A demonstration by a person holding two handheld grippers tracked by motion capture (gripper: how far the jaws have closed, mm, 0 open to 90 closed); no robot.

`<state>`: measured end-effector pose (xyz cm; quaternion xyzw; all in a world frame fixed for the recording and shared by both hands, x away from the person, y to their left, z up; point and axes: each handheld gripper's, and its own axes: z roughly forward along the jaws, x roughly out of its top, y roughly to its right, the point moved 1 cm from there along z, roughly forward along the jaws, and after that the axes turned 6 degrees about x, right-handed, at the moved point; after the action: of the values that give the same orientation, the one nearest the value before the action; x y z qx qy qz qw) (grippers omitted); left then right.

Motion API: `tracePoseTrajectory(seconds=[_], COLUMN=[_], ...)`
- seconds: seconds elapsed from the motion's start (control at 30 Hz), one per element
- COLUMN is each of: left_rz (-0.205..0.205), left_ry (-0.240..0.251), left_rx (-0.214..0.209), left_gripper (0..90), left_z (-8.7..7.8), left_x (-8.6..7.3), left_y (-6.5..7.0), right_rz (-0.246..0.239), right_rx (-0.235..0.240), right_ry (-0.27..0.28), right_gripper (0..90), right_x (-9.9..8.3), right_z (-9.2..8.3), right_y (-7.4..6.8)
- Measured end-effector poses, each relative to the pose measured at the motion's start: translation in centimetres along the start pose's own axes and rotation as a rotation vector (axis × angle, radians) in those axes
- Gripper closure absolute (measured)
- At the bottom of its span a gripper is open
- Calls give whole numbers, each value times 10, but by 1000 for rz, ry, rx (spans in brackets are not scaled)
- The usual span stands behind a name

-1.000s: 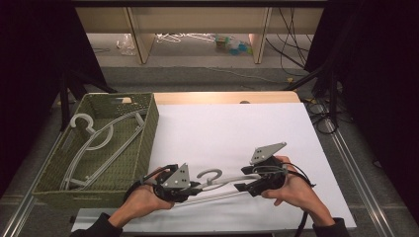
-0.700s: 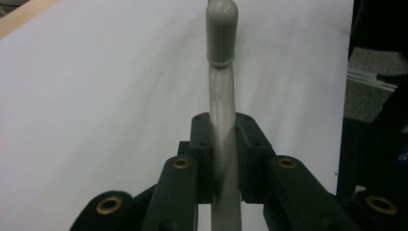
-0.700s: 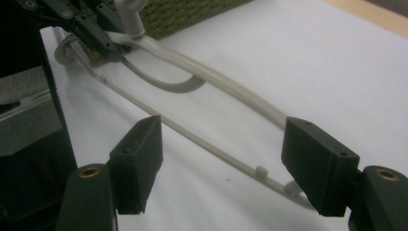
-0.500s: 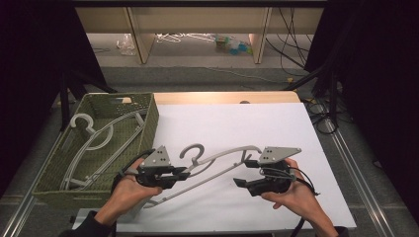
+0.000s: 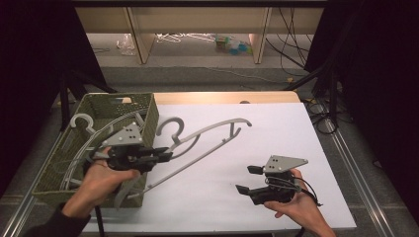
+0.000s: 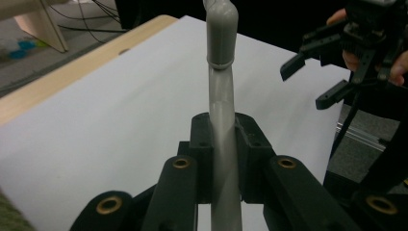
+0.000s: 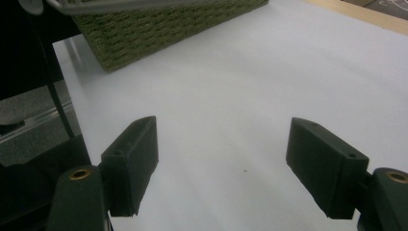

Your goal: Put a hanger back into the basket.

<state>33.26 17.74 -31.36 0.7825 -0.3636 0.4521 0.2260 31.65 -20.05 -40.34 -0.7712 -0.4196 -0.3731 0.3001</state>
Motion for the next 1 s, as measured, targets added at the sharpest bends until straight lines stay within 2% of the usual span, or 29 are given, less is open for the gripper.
tracePoseTrajectory(seconds=[0.03,0.13,0.3,0.53,0.63,0.73,0.9,1.0], left_rz=[-4,20,5,-60,-93,-108,-151,-128], left_ry=[6,7,1,7,13,15,14,11], left_rx=[7,49,101,154,163,188,201,284], left_gripper=[789,789,789,789,789,789,789,789], left_z=[-5,-20,-34,-43,-48,-54,-64,-71], left_x=[3,8,8,-4,-8,-12,-20,-25], left_y=[-2,-11,-29,-56,-68,-79,-95,-110], right_rz=[2,5,1,8,10,10,20,14], right_rx=[4,13,16,12,15,16,17,14], right_ry=[-3,-11,-21,-23,-25,-27,-31,-33], right_gripper=[279,279,274,271,271,271,271,271], right_x=[0,-2,-3,-5,-5,-5,-5,-6], right_z=[0,2,5,6,6,6,7,8], right_y=[0,-1,0,1,1,1,1,2])
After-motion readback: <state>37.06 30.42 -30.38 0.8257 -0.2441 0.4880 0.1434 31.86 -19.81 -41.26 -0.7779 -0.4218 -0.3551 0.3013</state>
